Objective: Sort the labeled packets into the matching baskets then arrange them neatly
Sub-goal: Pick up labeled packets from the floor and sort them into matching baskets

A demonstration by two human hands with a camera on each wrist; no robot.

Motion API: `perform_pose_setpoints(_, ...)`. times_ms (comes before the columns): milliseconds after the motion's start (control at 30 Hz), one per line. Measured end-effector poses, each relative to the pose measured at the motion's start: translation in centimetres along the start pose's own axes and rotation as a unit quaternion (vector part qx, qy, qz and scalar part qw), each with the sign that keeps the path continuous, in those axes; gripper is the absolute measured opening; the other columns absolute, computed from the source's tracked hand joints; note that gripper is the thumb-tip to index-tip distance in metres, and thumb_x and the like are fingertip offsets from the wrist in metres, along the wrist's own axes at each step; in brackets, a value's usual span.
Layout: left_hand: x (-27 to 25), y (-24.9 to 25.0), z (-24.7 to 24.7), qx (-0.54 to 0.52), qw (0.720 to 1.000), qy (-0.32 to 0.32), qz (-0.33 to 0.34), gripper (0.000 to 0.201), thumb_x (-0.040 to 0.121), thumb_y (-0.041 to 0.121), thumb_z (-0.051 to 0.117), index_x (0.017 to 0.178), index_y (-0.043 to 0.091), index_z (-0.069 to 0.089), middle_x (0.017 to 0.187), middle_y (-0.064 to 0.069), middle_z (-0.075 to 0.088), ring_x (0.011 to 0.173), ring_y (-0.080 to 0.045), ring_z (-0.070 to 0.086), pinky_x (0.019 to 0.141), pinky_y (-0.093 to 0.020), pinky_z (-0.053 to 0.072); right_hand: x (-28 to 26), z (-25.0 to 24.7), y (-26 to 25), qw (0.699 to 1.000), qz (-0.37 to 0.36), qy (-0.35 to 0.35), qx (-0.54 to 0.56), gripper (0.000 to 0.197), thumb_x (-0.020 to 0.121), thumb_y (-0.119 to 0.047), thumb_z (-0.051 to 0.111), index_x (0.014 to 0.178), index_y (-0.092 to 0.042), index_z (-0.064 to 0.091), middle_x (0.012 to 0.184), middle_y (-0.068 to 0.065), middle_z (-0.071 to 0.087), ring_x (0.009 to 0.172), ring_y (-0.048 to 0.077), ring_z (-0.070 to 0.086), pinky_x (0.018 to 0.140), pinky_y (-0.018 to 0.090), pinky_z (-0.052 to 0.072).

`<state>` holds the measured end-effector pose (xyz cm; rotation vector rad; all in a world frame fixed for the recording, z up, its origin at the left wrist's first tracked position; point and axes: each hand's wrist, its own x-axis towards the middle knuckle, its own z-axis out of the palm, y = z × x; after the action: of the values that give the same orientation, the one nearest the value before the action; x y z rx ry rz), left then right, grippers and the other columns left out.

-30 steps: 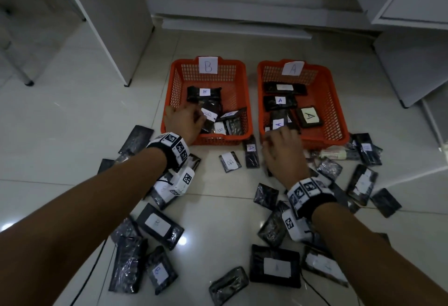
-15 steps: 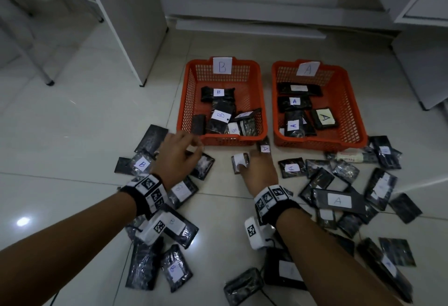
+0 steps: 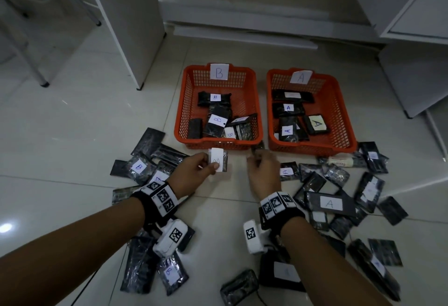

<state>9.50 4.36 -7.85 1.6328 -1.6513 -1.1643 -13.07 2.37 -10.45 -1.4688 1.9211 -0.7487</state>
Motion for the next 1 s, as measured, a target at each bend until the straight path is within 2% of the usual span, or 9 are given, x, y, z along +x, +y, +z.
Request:
perform_pose_setpoints(67, -0.2, 0.5, -0.4, -0.014, 1.0, 0.009, -0.009, 0.017, 0.098, 0.036, 0.067, 0.102, 0.019, 0.07, 0.085, 0.009, 0.076, 0.068, -0.007, 0.065, 0.071, -0.036, 0.055, 1.0, -0.1, 1.4, 0.991, 0.026, 0.032, -0.124, 0.041, 0.1, -0.038, 0.062, 0.13, -0.01, 0.06, 0.131, 0.018, 0.056, 0.118, 0.041, 0.054, 0.099, 0.048, 0.05)
perform_pose_setpoints(167, -0.7, 0.9, -0.7, -0.02, 1.0, 0.006, -0.011, 0.017, 0.098, 0.036, 0.067, 0.107, 0.023, 0.071, 0.087, 0.009, 0.076, 0.074, -0.015, 0.068, 0.074, -0.039, 0.057, 1.8, -0.7, 1.9, 0.983, 0.024, -0.005, -0.181, 0.044, 0.098, -0.03, 0.066, 0.131, -0.002, 0.058, 0.132, 0.023, 0.053, 0.118, 0.044, 0.056, 0.097, 0.046, 0.049)
perform_pose_setpoints(267, -1.1, 1.1, -1.0, -0.025, 1.0, -0.001, -0.006, 0.015, 0.099, 0.035, 0.066, 0.107, 0.024, 0.071, 0.087, 0.011, 0.076, 0.077, -0.021, 0.069, 0.074, -0.042, 0.057, 1.8, -0.7, 2.2, 0.988, 0.056, -0.034, -0.142, 0.039, 0.092, -0.032, 0.07, 0.117, -0.003, 0.063, 0.117, 0.02, 0.06, 0.104, 0.039, 0.06, 0.088, 0.042, 0.054)
perform_pose_setpoints(433, -0.8, 1.6, -0.7, -0.019, 1.0, 0.01, 0.005, 0.012, 0.1, 0.026, 0.065, 0.111, 0.025, 0.069, 0.094, 0.01, 0.075, 0.072, 0.003, 0.064, 0.07, -0.028, 0.053, 0.0, -2.8, 2.4, 0.994, 0.082, -0.061, 0.035, 0.018, 0.1, -0.028, 0.064, 0.093, -0.011, 0.066, 0.083, 0.0, 0.069, 0.074, 0.016, 0.064, 0.058, 0.021, 0.045)
perform_pose_setpoints(500, -0.6, 2.3, -0.6, -0.021, 0.999, 0.02, 0.016, 0.009, 0.1, 0.024, 0.065, 0.107, 0.028, 0.069, 0.093, 0.008, 0.075, 0.067, 0.003, 0.062, 0.065, -0.026, 0.051, -0.8, -4.3, 2.2, 0.991, 0.067, -0.035, 0.115, 0.011, 0.102, -0.022, 0.064, 0.097, -0.012, 0.066, 0.083, -0.003, 0.068, 0.075, 0.015, 0.065, 0.055, 0.015, 0.042)
perform_pose_setpoints(633, -0.4, 3.9, -0.3, -0.018, 0.998, 0.038, 0.043, 0.007, 0.1, 0.019, 0.065, 0.103, 0.023, 0.069, 0.086, 0.009, 0.073, 0.067, 0.004, 0.064, 0.059, -0.016, 0.048, -1.9, -6.2, 2.1, 0.983, 0.017, -0.018, 0.181, 0.01, 0.102, -0.021, 0.065, 0.099, -0.012, 0.068, 0.084, 0.004, 0.071, 0.06, -0.001, 0.059, 0.058, 0.021, 0.046)
perform_pose_setpoints(767, -0.1, 4.5, -0.3, -0.019, 0.998, 0.047, 0.044, 0.011, 0.099, 0.023, 0.065, 0.108, 0.019, 0.072, 0.094, 0.008, 0.076, 0.075, -0.001, 0.069, 0.065, -0.024, 0.053, -2.1, -6.9, 2.0, 0.981, -0.014, 0.004, 0.192, 0.011, 0.102, -0.027, 0.062, 0.097, -0.02, 0.068, 0.093, 0.004, 0.071, 0.072, 0.009, 0.061, 0.064, 0.025, 0.046)
perform_pose_setpoints(900, -0.2, 5.2, 0.1, -0.024, 0.997, 0.058, 0.035, 0.014, 0.099, 0.023, 0.065, 0.11, 0.018, 0.072, 0.093, 0.006, 0.076, 0.076, -0.008, 0.069, 0.069, -0.032, 0.057, -1.2, -7.8, 1.1, 0.979, -0.04, 0.051, 0.194, 0.011, 0.103, -0.029, 0.064, 0.112, -0.023, 0.067, 0.109, -0.006, 0.066, 0.089, 0.003, 0.062, 0.073, 0.018, 0.046)
perform_pose_setpoints(1000, -0.4, 5.5, 0.5, -0.029, 0.997, 0.062, 0.026, 0.015, 0.1, 0.024, 0.064, 0.112, 0.019, 0.072, 0.094, 0.006, 0.076, 0.066, 0.002, 0.063, 0.061, -0.024, 0.051, 1.1, -9.5, 0.5, 0.972, -0.048, 0.105, 0.206, 0.025, 0.103, -0.024, 0.066, 0.126, -0.019, 0.059, 0.11, -0.008, 0.065, 0.094, 0.0, 0.064, 0.073, 0.011, 0.049)
